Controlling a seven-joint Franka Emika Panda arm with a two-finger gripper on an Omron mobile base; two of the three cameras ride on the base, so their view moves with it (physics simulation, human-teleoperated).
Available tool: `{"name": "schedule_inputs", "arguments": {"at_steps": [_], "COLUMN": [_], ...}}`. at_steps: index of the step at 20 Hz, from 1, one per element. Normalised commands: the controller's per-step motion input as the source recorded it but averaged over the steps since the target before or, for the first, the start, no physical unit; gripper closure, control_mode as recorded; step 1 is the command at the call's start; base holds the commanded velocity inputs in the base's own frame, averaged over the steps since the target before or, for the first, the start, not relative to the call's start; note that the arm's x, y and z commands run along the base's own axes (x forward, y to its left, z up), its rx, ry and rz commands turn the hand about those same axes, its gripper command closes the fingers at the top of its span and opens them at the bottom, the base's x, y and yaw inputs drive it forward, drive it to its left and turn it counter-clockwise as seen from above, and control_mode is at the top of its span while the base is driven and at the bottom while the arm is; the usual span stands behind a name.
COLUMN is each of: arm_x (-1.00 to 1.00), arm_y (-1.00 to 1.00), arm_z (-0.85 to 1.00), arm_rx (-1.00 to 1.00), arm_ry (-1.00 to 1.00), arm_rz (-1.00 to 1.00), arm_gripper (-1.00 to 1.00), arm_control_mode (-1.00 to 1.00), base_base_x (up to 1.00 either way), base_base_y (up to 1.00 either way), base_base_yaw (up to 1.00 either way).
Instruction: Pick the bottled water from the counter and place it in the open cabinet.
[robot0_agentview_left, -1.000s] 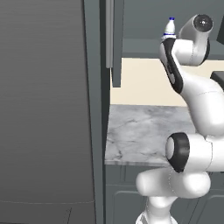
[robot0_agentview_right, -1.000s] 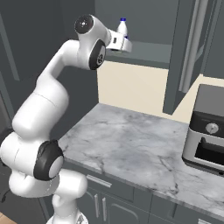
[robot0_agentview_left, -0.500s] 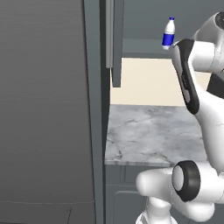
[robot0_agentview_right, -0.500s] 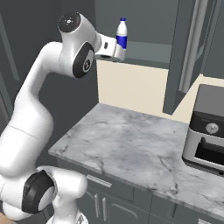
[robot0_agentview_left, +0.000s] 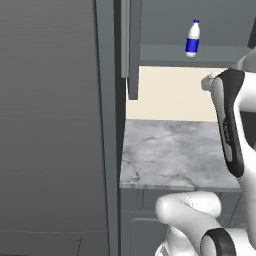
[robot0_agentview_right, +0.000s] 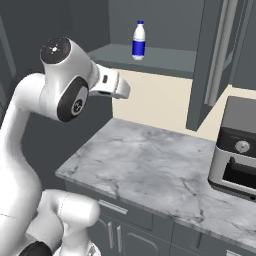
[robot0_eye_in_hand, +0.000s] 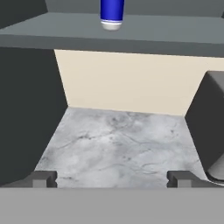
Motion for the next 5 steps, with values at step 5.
{"name": "schedule_inputs", "arguments": {"at_steps": [5], "arm_x": [-0.79], "arm_y": [0.17], "arm_z": [-0.58], "arm_rx": [0.00], "arm_ry": [0.08], "arm_rz": [0.00], "arm_gripper": [-1.00], "arm_control_mode": [-1.00], "base_base_x": [0.00], "base_base_y": [0.00], "base_base_yaw": [0.00]}}
